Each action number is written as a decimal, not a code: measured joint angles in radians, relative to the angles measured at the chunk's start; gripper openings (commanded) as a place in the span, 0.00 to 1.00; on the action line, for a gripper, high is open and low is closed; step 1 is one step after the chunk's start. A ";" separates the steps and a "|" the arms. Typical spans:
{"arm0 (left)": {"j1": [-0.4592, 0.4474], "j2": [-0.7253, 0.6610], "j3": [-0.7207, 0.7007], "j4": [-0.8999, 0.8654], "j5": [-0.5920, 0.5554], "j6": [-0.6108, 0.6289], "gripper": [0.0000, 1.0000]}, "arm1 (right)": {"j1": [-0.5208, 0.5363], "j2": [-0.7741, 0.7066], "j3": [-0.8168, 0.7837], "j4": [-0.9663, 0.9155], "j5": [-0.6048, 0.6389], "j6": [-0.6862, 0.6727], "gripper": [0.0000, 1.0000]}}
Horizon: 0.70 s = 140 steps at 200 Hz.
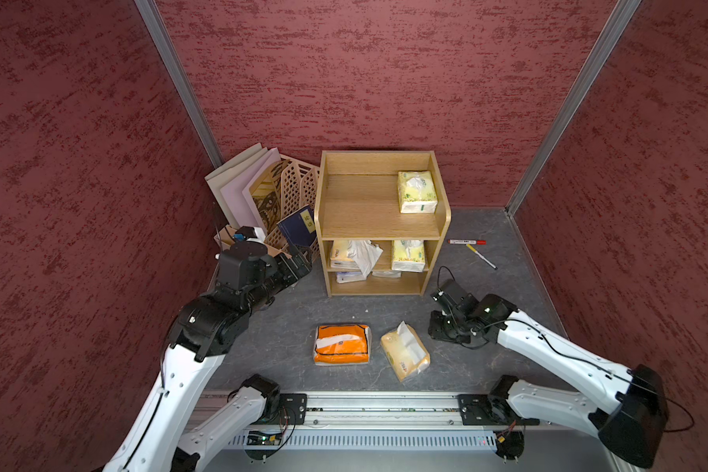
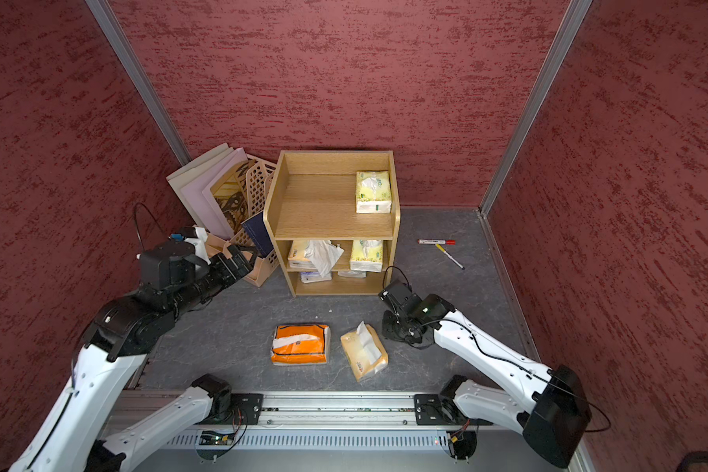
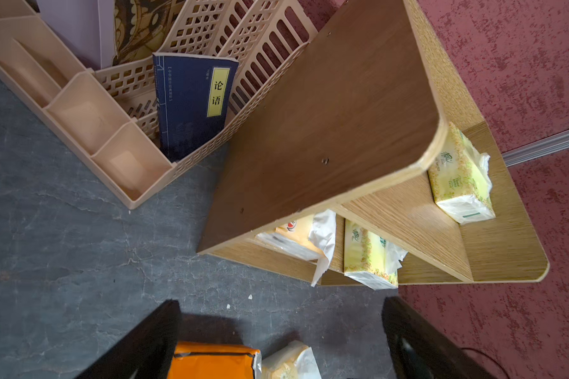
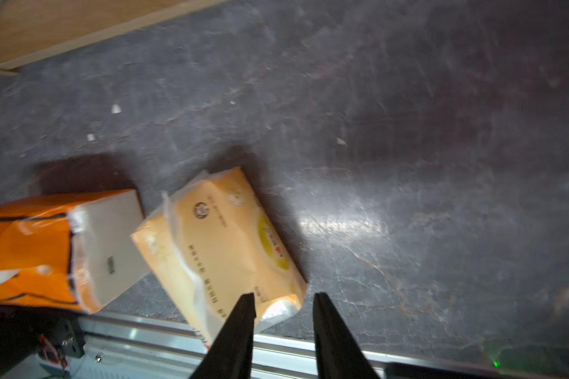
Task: Remove the tissue boxes from the shelf
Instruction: Adjust the box of tissues at the center of the board.
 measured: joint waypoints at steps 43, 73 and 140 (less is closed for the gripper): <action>0.166 0.048 -0.016 0.032 0.214 0.089 1.00 | 0.074 -0.128 -0.102 -0.082 0.005 0.208 0.42; 0.213 0.016 -0.060 0.076 0.280 0.101 1.00 | 0.112 0.014 -0.102 -0.011 -0.032 0.238 0.45; 0.248 0.083 -0.054 0.143 0.323 0.113 1.00 | 0.098 0.285 -0.023 0.142 -0.055 0.234 0.48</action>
